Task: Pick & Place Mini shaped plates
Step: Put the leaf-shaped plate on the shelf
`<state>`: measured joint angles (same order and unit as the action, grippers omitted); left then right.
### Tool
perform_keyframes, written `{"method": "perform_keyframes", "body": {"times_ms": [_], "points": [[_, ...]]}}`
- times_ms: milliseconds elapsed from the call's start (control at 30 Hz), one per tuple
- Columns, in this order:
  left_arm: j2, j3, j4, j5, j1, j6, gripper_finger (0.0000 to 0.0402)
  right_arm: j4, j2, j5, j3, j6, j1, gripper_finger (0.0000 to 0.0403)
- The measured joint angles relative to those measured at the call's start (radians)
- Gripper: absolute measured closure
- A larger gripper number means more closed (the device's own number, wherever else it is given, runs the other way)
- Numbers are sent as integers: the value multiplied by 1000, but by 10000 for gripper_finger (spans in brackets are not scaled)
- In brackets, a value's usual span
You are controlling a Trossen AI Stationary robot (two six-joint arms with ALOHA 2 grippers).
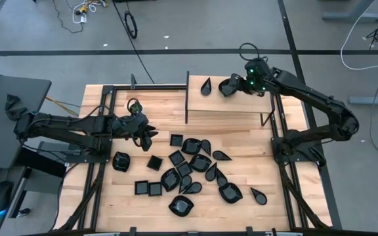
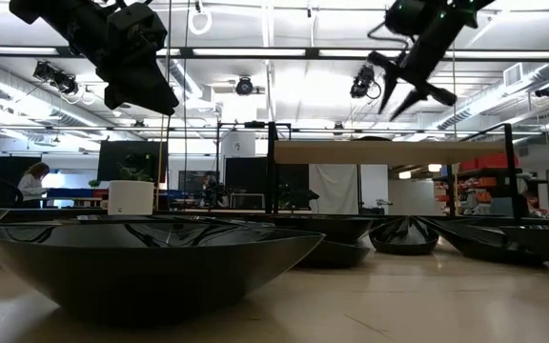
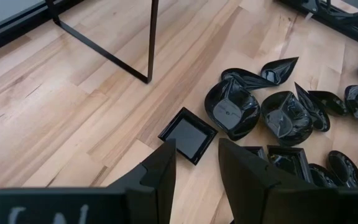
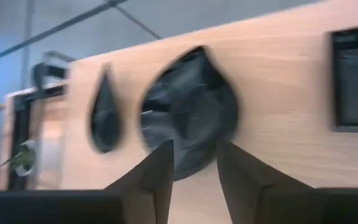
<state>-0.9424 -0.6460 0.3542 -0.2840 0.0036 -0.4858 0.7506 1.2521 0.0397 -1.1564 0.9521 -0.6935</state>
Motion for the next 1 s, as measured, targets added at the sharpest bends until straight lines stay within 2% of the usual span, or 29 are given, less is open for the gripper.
{"method": "perform_keyframes", "body": {"times_ms": [133, 367, 533, 633, 1000], "points": [[0, 0, 0, 0, 0, 0, 276, -46, 28, -2, -47, -54, 49, 312], [0, 0, 0, 0, 0, 0, 276, 10, 217, -3, -216, -199, 76, 394], [0, 0, 0, 0, 0, -3, 276, 196, 357, 57, -293, -247, 65, 391], [0, 0, 0, 0, 0, -30, 276, 237, 396, 61, -296, -282, 59, 397], [0, 0, 0, 0, 0, -52, 276, 331, 406, 61, -297, -294, 60, 400]]}}
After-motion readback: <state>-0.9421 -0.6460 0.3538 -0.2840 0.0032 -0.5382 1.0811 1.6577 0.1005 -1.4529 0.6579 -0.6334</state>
